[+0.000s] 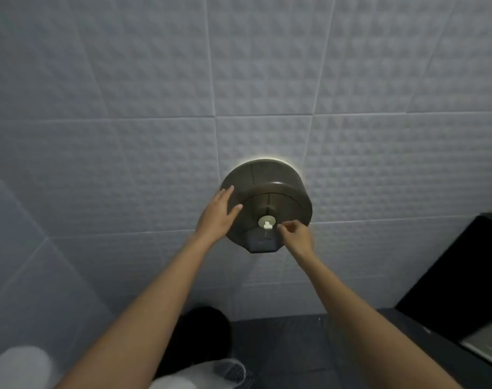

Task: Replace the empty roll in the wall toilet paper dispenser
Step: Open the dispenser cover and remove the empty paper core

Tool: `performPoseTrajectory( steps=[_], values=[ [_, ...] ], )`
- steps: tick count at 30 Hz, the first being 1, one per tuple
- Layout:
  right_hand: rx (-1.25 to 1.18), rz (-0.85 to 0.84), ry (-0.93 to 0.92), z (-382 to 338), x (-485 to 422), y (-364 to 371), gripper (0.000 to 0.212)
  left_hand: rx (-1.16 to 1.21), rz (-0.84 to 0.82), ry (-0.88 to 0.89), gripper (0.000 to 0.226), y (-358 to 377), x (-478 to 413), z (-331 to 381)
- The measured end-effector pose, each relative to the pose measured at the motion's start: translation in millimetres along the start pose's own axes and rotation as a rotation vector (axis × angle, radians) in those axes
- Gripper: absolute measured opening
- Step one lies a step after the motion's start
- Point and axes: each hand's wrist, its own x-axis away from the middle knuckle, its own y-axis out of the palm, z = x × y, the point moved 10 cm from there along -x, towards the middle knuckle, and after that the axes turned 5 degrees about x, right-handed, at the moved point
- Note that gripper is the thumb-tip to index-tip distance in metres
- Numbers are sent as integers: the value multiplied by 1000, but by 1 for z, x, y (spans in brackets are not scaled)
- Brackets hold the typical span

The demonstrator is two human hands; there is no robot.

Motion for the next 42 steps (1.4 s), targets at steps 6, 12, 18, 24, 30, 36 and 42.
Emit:
performPoseTrajectory(
  steps=[6,12,18,24,30,36,42],
  values=[
    [-103,-102,148,23,-17,38,33,58,-4,-70,66,19,-17,-24],
    [-129,-34,133,24,-32,48,19,30,53,-63,73,22,-27,-32],
    [164,145,-182,-5,-21,36,13,-3,66,-51,72,21,-26,-34],
    [392,143,-466,-17,-19,43,16,18,75,-64,70,21,-24,-37],
    [328,241,-492,-18,-11,19,33,32,57,-86,72,23,-24,-35],
    [123,563,-406,-46,-17,-62,41,279,38,-147,67,28,-25,-37],
    [-48,-36,-111,-33,-103,-36,68,668,-7,-592,73,48,-26,-45]
  ],
)
